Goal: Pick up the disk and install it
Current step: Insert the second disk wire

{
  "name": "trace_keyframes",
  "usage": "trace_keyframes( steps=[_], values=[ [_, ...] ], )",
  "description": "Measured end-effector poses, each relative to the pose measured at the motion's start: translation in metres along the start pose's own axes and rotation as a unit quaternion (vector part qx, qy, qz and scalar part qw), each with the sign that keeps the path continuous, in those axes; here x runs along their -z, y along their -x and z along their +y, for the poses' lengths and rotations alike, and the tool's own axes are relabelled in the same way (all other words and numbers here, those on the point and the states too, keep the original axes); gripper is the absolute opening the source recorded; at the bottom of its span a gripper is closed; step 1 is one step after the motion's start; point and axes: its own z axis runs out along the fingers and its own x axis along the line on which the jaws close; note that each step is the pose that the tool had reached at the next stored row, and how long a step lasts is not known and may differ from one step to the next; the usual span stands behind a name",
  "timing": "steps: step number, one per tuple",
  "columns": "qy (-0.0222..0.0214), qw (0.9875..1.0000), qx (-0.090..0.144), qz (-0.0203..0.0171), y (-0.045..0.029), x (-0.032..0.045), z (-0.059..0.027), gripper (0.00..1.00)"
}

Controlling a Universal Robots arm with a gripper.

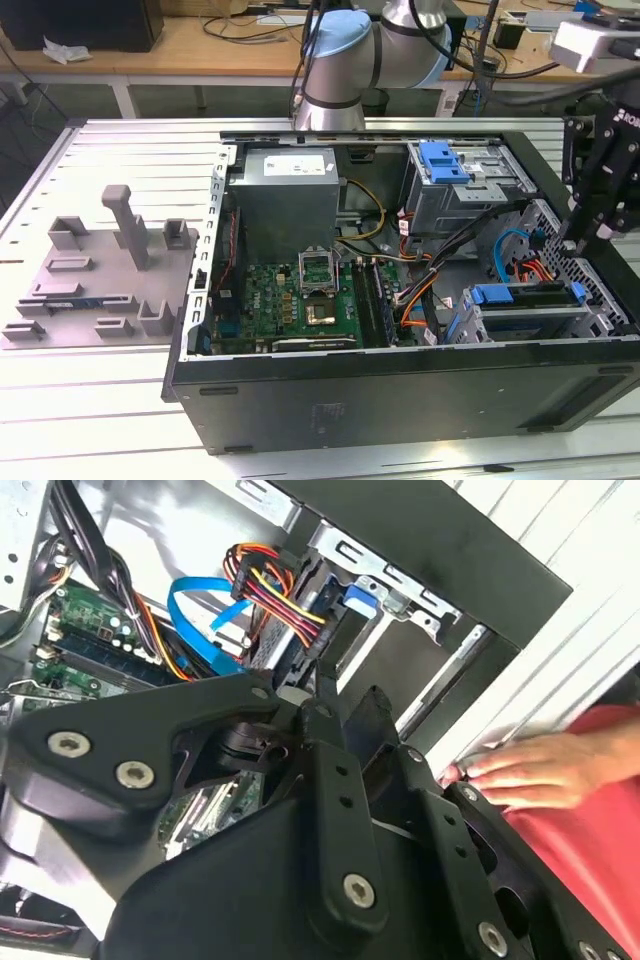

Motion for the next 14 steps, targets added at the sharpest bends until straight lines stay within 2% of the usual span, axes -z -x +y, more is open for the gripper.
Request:
trace_keyframes(
  steps=[3, 4, 5, 6, 7, 8, 9, 11, 14],
  values=[
    [0.0029, 0.9996, 0.000, 0.0276, 0.0115, 0.0019, -0.0003, 0.30],
    [0.0037, 0.9994, 0.000, 0.0355, 0.0144, 0.0025, -0.0004, 0.30],
    [0.0056, 0.9989, 0.000, 0.0474, 0.0189, 0.0031, -0.0006, 0.30],
    [0.0066, 0.9986, 0.000, 0.0528, 0.0209, 0.0034, -0.0008, 0.30],
    [0.0077, 0.9984, 0.000, 0.0568, 0.0223, 0.0035, -0.0012, 0.30],
    [0.0101, 0.9981, 0.001, 0.0613, 0.0234, 0.0034, -0.0020, 0.30],
    [0.0136, 0.9978, 0.003, 0.0642, 0.0238, 0.0031, -0.0033, 0.30],
    [0.0179, 0.9975, 0.005, 0.0676, 0.0245, 0.0028, -0.0052, 0.30],
    [0.0202, 0.9973, 0.007, 0.0697, 0.0278, 0.0021, -0.0078, 0.30]
  ],
)
